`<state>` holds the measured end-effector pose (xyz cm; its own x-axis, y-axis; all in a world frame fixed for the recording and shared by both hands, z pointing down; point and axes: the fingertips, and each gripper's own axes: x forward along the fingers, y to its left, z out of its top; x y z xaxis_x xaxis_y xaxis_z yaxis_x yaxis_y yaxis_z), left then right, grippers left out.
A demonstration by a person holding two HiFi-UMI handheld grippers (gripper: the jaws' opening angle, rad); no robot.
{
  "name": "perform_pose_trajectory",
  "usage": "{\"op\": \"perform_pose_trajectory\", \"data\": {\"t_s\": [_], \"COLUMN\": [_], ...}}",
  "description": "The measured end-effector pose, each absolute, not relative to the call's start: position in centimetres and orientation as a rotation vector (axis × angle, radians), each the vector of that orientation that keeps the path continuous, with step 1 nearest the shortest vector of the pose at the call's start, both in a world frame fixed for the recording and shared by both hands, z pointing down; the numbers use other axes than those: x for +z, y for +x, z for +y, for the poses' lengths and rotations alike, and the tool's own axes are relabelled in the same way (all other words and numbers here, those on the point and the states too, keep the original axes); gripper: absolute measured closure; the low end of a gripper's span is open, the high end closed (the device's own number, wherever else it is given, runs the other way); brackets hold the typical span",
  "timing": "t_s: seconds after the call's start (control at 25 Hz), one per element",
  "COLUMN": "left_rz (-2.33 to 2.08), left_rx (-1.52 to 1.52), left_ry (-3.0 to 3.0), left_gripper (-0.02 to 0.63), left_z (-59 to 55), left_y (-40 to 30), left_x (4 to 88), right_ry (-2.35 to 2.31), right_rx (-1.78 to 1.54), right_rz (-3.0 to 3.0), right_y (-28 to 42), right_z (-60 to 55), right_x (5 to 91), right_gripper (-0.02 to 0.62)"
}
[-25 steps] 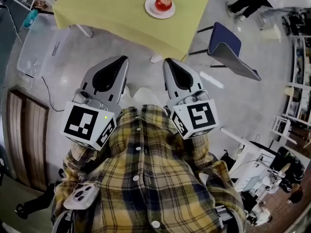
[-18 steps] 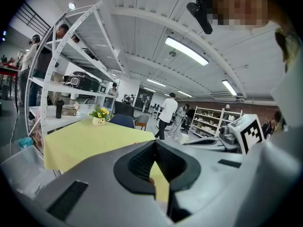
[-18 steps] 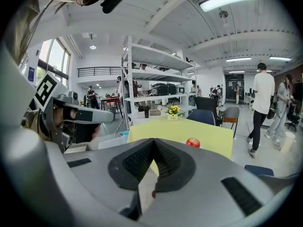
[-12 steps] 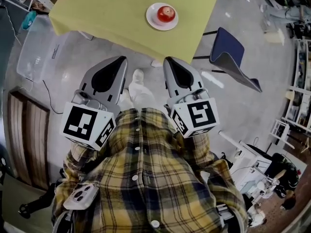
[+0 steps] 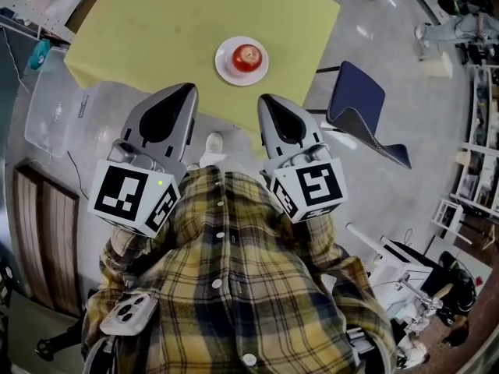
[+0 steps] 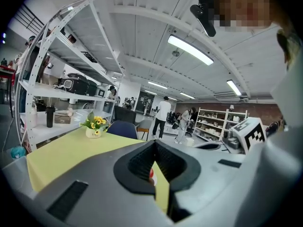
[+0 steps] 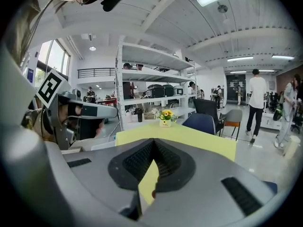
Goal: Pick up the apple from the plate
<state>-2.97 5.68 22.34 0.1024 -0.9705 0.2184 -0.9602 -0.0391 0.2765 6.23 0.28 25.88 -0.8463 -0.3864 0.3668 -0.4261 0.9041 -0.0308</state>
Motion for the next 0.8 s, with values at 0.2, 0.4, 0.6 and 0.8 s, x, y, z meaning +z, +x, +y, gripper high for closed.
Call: {"op": "perform_pose_trajectory", "data": {"t_s": [0.2, 0.4, 0.6, 0.8], "left_rz": [-1.882, -1.848, -1.774, -1.662], "left_rx": [-0.020, -0.008, 0.004, 0.028], "left_ry": [2.071, 2.104, 2.154, 2.239], "left_gripper": [0.600, 0.600, 0.600, 0.600], "left_z": [2.7, 0.7, -1.8, -4.7], "left_y": [-3.0, -2.5, -3.8, -7.1], "left_x": [22.0, 21.4, 22.1, 22.0], "right_ry": [0.635, 0.668, 0.722, 0.849], "right_rx": [0.160, 0.169, 0.188, 0.215], "right_rz": [-2.720, -2.716, -2.689, -2.645], "right_y": [6.3, 6.6, 5.0, 1.9], "right_z": [-2.5, -3.9, -5.6, -7.5], "right_x": [25.8, 25.4, 26.1, 26.1], "right_gripper": [0.598, 0.598, 0.598, 0.598]}}
